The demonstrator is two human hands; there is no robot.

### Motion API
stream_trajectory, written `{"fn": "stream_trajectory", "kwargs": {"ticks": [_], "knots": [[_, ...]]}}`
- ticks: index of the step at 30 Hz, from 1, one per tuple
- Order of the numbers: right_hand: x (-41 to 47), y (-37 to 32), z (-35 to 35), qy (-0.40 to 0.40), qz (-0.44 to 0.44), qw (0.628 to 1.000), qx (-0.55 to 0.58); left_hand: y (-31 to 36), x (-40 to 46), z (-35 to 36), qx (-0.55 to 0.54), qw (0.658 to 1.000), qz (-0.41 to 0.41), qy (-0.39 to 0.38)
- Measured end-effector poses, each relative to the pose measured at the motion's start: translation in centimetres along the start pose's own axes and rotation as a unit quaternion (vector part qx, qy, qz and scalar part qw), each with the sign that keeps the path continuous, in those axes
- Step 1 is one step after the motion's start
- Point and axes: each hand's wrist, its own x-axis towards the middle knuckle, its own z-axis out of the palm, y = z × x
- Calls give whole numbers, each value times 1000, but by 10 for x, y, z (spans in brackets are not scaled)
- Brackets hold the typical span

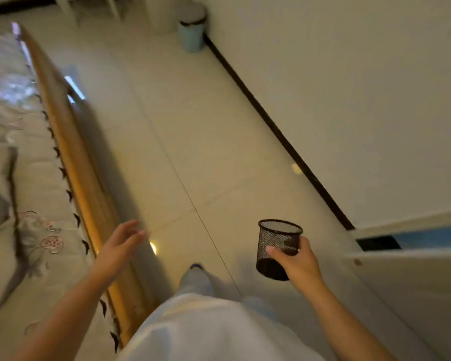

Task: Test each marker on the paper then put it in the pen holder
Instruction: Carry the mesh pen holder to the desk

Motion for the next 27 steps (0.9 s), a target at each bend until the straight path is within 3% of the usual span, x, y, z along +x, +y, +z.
{"fn": "stream_trajectory", "kwargs": {"ticks": [5, 10, 18, 23, 27], "knots": [[72, -98, 66, -61, -10, 998, -23, 48, 77, -82, -12, 998, -8, 58], [175, -177, 129, -75, -16, 996, -50, 112, 178, -105, -40, 995, 6, 91], [348, -339, 229, -144, -41, 983, -108, 198, 322, -136, -32, 994, -83, 66], [439, -478, 296, -203, -83, 968, -118, 253, 402, -185, -80, 977, -115, 160], [504, -560, 347, -215, -104, 964, -120, 289, 465, -214, -111, 971, -136, 160]]}}
